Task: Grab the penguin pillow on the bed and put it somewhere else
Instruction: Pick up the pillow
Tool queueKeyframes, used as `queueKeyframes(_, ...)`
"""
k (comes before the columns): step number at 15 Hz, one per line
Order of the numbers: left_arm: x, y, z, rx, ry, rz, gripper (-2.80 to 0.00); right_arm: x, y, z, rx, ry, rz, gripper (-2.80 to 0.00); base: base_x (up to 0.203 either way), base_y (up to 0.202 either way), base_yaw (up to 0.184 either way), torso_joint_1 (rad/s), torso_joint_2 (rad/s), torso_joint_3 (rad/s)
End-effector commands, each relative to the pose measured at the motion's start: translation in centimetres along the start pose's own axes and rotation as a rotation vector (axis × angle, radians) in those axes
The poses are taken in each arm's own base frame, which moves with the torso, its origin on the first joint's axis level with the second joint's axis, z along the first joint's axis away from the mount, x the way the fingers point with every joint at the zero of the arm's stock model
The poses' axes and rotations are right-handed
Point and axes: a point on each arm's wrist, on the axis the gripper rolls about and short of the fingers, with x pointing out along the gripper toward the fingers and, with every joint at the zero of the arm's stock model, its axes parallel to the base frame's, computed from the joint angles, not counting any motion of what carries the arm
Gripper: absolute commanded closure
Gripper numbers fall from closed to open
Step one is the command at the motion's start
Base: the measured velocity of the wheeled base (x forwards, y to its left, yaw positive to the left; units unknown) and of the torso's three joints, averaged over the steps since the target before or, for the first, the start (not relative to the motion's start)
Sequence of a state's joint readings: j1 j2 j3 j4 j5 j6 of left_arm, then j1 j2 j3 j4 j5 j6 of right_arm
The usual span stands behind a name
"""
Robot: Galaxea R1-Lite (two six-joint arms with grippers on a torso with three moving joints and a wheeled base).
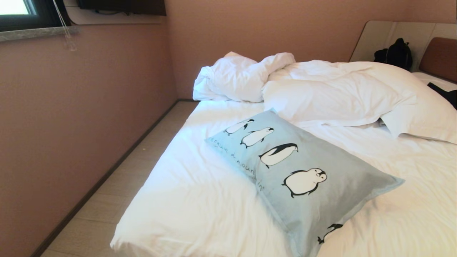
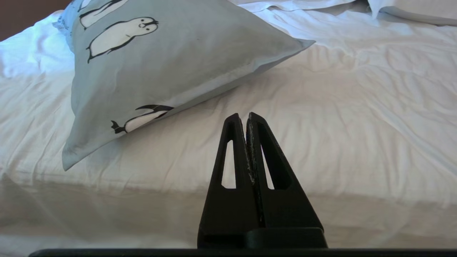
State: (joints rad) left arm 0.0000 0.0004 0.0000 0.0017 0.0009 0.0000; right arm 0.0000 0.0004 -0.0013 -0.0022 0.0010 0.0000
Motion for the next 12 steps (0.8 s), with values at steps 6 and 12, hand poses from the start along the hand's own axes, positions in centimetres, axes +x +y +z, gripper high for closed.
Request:
queueKeyframes(6,0.0,0.0,0.0,0.000,0.001,-0.001,0.00,-0.5,0.0,1.4,-0.003,-0.018,0.004,0.00,0.000,0.000,0.000,0.000,0.00,0.000)
queueKeyframes(12,0.0,0.0,0.0,0.000,0.001,0.001,0.00,-0.3,0.2,6.4,0.018,0.143,0.102,0.00,0.000,0.000,0.000,0.000,0.00,0.000)
